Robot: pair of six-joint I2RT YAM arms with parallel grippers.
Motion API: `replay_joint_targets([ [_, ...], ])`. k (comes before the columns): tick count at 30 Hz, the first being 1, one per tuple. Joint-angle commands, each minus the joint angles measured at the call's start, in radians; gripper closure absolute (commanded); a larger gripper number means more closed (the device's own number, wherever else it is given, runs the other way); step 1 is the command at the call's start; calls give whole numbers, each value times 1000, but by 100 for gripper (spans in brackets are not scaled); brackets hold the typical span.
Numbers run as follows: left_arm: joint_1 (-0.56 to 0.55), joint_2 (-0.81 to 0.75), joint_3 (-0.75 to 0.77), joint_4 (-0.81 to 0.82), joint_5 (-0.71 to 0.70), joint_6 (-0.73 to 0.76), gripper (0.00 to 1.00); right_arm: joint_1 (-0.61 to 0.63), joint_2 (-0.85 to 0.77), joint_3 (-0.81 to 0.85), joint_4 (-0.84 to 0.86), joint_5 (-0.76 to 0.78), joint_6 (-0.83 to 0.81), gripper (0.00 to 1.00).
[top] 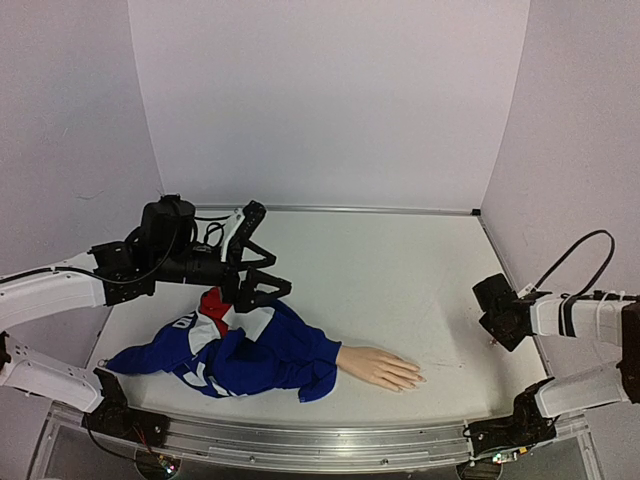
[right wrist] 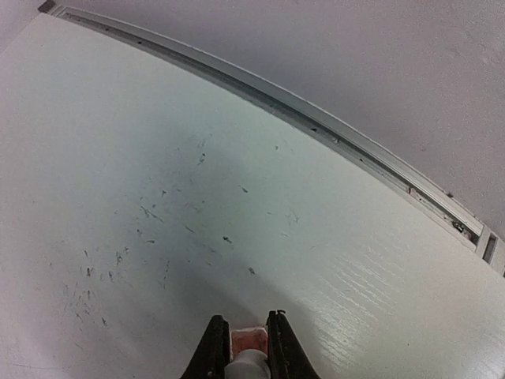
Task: Paint the nails
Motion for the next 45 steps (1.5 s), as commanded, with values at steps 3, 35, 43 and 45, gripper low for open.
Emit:
replay_joint_targets([
  [3, 1, -38, 44, 8, -9, -5, 1, -6, 12, -28, -28, 75, 117, 97],
  [35, 0, -459, 241, -23, -812, 256, 1, -7, -688, 532, -143, -634, -916, 2],
  [43, 2, -533, 242, -26, -850, 313, 1, -7, -771, 609, -131, -606, -925, 2],
  [45, 1, -539, 240, -27, -857, 315, 1, -7, -771, 611, -136, -577, -909, 2],
])
